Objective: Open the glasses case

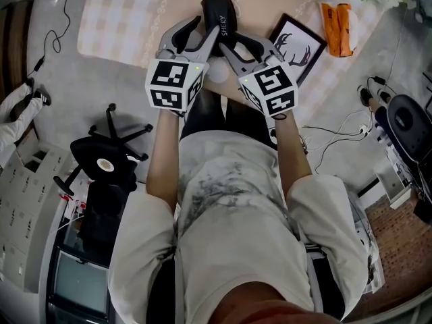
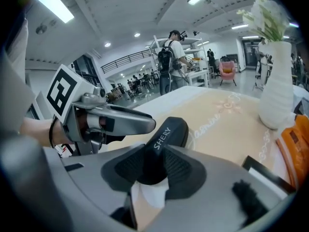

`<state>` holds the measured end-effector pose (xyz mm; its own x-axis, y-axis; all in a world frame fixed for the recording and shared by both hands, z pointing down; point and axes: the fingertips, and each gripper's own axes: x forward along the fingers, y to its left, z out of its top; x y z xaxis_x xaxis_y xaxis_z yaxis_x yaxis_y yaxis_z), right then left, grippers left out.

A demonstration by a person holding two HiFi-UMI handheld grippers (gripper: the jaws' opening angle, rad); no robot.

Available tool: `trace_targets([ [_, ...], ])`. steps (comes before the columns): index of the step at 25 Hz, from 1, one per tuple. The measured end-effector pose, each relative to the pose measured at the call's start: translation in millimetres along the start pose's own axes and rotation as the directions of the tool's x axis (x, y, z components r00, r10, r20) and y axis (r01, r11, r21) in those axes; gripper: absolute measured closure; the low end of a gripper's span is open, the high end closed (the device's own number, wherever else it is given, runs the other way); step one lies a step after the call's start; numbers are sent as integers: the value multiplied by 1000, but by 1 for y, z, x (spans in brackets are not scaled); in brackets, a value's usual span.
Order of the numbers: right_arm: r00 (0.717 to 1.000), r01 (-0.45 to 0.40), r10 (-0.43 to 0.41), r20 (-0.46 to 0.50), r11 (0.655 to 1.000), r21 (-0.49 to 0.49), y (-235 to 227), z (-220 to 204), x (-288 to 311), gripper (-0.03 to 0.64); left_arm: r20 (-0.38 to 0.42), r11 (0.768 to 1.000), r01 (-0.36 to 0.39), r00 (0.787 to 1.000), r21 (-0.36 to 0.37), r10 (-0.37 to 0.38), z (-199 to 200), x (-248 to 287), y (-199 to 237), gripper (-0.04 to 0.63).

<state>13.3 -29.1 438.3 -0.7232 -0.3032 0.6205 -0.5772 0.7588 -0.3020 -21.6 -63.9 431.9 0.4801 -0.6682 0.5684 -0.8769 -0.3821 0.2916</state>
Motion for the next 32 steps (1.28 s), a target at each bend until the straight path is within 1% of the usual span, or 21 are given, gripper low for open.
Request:
trace_targets([
  [3,1000,-1,1,-1,1000,-15,2,1,1,489,-4,1000,-7,1000,1,7,0,-1,3,431],
  [8,1000,-15,16,9,997,-72,16,9,4,488,-9,1000,-18,1000,6,18,3,-2,7,427],
  [11,999,-35,37,19,994,-106,28,13,7,488,-11,1000,-22,1000,7,22,4,-3,9,423],
  [15,997,-64,69,33,990,-128,42,17,11,488,-11,1000,-29,1000,-2,29,4,-4,13,422],
  [24,993,-112,119,27,977,-184,62,22,22,488,-5,999,-37,999,-28,36,4,-9,24,416],
  [29,992,-122,127,14,970,-210,68,22,27,488,-11,998,-31,999,-48,30,1,-9,30,404],
  [32,994,-107,110,0,961,-255,67,23,19,488,-11,998,-25,1000,-54,24,1,-10,32,390],
])
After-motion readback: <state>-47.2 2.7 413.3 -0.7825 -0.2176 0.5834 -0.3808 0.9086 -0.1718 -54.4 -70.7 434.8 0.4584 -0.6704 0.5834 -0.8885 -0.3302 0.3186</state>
